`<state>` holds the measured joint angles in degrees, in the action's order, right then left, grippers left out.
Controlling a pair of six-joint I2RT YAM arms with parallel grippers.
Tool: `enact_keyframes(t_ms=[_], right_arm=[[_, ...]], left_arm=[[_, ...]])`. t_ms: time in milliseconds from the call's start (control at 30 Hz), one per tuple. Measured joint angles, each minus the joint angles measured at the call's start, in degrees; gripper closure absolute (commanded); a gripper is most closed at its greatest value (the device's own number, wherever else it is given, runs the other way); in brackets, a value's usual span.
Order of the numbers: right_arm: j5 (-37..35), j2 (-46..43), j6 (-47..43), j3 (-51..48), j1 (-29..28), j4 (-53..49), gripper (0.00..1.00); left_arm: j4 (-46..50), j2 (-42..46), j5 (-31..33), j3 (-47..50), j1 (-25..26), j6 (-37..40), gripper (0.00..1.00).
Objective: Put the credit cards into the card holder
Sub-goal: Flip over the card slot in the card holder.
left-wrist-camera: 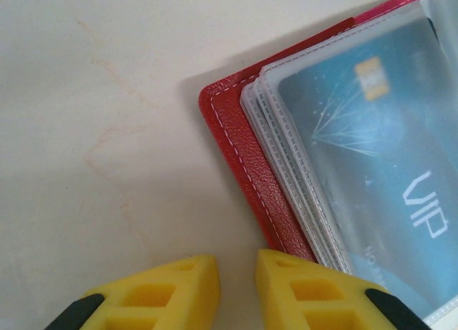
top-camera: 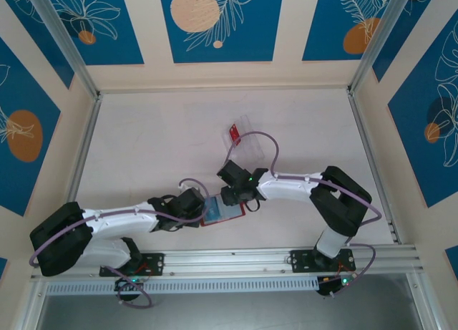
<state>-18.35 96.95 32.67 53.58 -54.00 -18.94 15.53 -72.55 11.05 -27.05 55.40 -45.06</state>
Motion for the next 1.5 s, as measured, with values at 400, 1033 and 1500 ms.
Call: enact_keyframes(t_ms=[400,1033,1500], right_arm=[[-5.88,3.45,2.14,2.40,-3.34,0.39,0.82],[-5.99,0.22,4.17,3.34,-5.22,-3.63,1.00],[11.32,-0.02,9.73,1.29,-5.20,10.99,0.73]], left_arm=[[0.00,0.46,0.02,-0.02,0.00,0.17,0.75],[1.68,-1.46,-0.07,-1.95,0.00,2.12,0.75],[1.84,-2.51,-0.04,-2.36,0.00,2.10,0.74]])
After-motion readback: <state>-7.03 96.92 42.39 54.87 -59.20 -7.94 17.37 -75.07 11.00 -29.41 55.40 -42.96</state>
